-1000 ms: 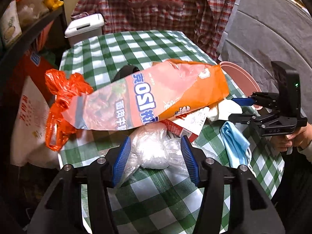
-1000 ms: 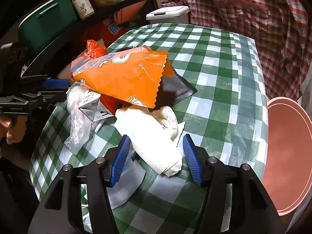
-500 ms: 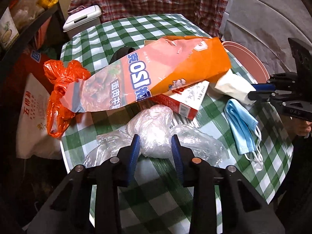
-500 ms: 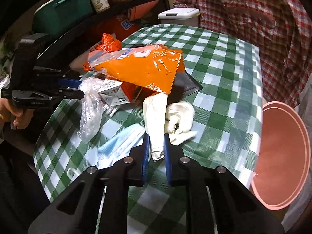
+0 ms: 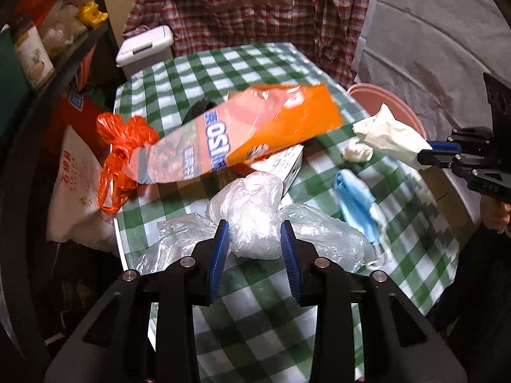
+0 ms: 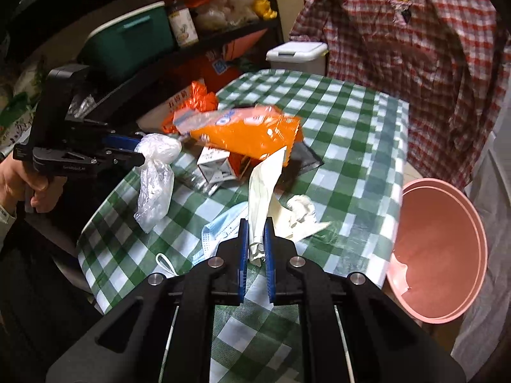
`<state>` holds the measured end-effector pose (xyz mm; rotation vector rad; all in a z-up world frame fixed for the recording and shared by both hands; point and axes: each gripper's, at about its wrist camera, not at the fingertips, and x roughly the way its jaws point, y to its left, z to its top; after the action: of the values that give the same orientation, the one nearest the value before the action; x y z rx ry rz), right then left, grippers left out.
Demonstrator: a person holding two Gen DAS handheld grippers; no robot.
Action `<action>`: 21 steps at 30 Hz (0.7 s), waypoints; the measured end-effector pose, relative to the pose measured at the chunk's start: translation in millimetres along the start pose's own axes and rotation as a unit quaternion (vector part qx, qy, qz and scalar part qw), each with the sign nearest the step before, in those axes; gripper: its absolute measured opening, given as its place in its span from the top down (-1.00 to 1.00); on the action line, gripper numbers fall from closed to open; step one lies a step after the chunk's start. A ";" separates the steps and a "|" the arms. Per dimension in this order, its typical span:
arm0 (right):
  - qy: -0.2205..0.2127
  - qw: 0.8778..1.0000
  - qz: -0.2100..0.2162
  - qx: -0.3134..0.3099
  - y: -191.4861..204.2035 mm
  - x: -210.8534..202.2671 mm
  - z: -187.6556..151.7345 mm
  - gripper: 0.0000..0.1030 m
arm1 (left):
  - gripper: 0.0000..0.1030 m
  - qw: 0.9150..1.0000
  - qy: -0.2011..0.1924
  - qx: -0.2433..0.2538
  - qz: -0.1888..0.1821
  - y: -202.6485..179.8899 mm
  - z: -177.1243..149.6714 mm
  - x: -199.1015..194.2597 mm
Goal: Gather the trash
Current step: 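Carry the clear bag with the left tool and white paper with the right tool over the pink bucket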
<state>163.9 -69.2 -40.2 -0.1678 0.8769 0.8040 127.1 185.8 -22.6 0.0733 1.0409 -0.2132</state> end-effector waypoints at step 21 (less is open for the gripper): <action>-0.145 0.979 -0.109 0.094 -62.8 -87.5 11.4 0.80 | 0.36 0.987 -0.152 -0.043 0.028 -64.0 53.1 -36.2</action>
<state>181.6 -157.1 20.5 0.0216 0.6400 0.5212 141.1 119.9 38.1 -0.0089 0.7420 -0.1233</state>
